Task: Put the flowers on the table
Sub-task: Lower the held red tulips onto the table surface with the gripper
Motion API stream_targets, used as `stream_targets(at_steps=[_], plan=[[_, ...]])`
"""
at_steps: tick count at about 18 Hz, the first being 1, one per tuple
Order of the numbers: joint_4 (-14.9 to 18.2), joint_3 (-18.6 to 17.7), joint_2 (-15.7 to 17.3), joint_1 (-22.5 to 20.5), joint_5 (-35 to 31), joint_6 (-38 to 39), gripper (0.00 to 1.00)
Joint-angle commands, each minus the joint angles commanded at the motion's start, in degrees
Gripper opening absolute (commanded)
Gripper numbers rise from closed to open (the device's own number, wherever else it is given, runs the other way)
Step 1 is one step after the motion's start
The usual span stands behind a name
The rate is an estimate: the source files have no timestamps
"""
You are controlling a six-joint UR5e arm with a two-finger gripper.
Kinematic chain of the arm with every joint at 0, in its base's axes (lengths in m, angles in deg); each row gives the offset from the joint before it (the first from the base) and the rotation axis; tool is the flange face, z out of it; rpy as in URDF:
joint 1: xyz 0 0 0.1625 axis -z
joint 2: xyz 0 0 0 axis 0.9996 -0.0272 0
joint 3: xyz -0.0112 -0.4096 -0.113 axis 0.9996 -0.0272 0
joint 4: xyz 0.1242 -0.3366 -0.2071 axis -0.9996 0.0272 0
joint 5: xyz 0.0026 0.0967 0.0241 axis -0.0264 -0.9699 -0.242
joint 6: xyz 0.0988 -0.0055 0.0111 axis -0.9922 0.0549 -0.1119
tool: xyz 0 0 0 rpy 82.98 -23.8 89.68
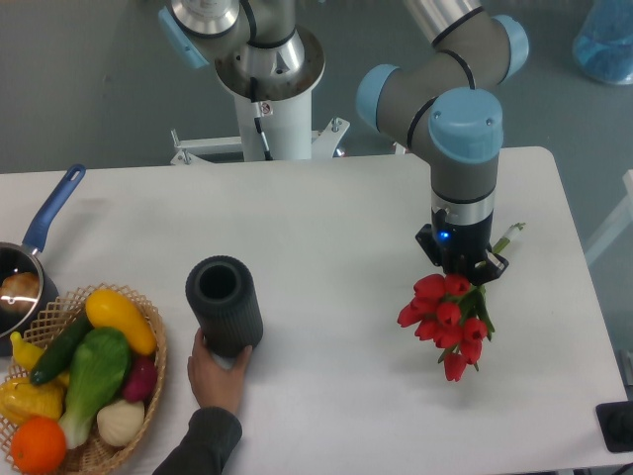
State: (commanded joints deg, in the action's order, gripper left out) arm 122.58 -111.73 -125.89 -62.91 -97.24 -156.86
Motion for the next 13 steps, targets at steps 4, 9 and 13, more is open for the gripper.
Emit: stream_targets(at_steps=[4, 9, 13], plan=[[0.0, -0.4, -0.5, 0.1, 0.1, 0.0, 0.0], [-0.1, -2.1, -1.1, 0.2, 0.1, 0.1, 0.11], [-0.3, -2.8, -1.8, 0.2, 0.2, 0.4, 0.69]])
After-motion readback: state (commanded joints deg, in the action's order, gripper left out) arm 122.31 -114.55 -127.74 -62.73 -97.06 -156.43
